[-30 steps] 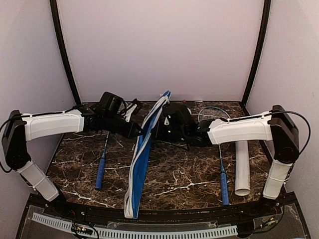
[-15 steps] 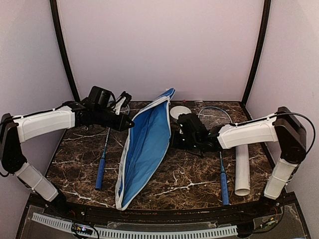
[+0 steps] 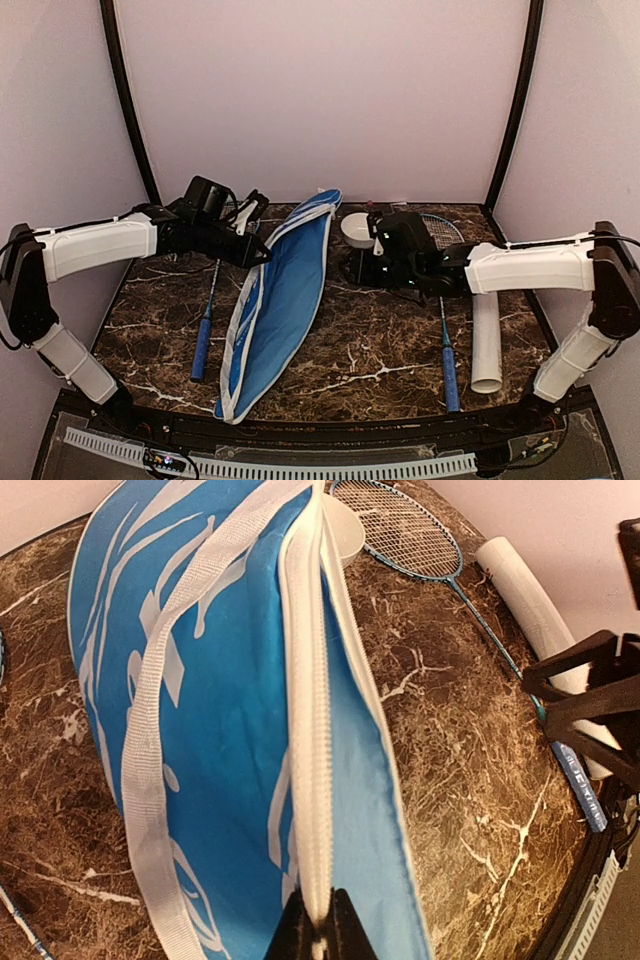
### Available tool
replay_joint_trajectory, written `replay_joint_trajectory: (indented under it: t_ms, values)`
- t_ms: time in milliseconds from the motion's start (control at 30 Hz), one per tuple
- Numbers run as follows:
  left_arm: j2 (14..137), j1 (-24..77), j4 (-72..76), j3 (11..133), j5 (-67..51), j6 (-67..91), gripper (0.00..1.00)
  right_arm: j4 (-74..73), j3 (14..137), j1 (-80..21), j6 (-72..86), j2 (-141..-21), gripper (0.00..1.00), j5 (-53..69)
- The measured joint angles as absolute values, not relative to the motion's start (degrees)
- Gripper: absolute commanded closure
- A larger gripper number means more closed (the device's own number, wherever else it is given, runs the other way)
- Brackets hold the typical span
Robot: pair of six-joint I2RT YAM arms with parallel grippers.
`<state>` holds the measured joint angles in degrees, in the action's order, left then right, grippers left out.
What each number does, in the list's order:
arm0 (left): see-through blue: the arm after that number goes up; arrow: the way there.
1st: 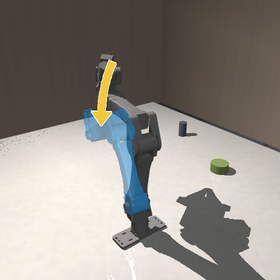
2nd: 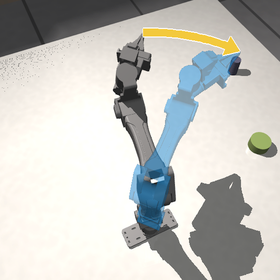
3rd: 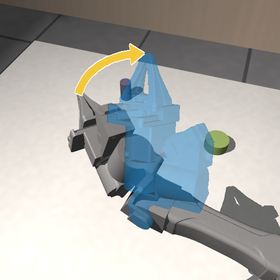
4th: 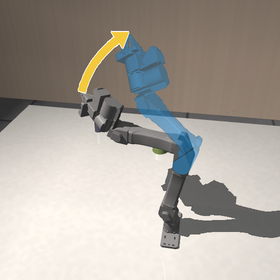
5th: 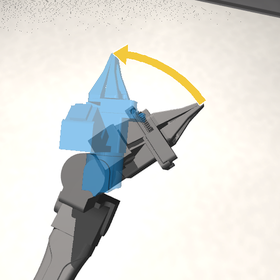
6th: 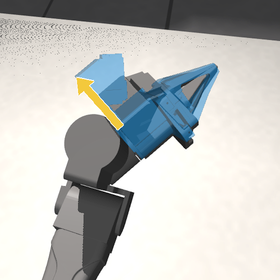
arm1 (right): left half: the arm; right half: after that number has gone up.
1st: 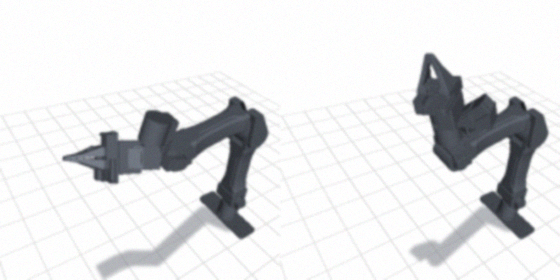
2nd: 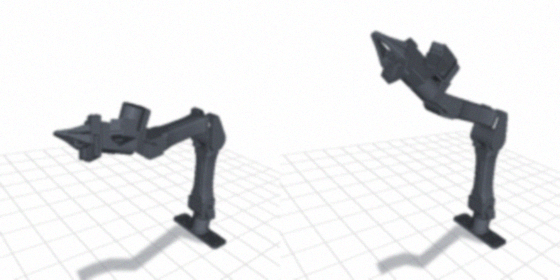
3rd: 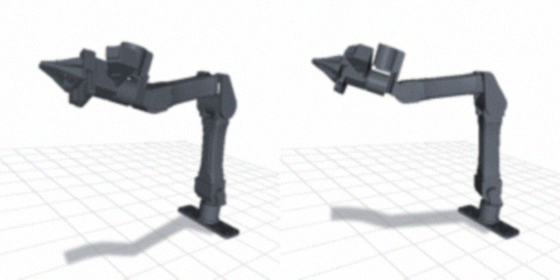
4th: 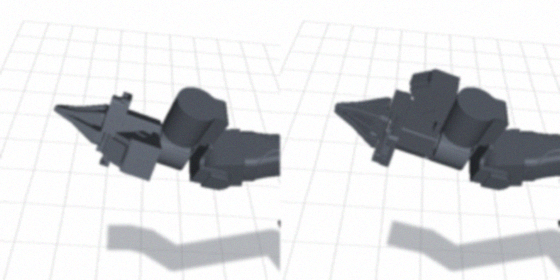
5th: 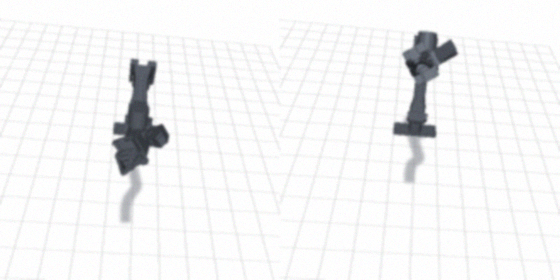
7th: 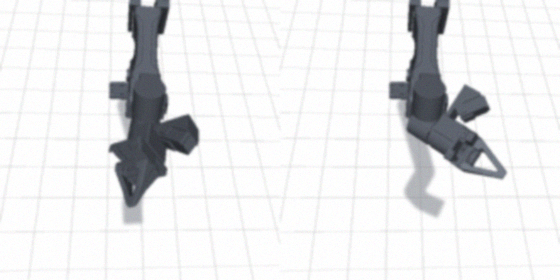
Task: Pack up the badminton gear
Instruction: Open the racket bag at the center of the board, then pick up the racket from the center of the board.
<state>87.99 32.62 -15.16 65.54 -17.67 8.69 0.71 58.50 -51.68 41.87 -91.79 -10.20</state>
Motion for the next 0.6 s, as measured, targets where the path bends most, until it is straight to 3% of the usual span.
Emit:
replay_joint_trajectory:
  t_ms: [233,433,600]
  values:
    - [88.27,32.62,-15.09,65.52,-16.58,9.65,1.0,-8.78,52.07,-51.68,42.0,-77.38,0.38,-10.98]
    - [88.27,32.62,-15.05,65.43,-15.44,10.15,1.0,-25.85,47.11,-52.38,47.79,-68.88,0.37,-13.26]
    - [88.31,32.62,-15.03,65.3,-15.03,10.55,1.0,-36.34,42.7,-58.57,57.45,-62.15,0.39,-14.72]
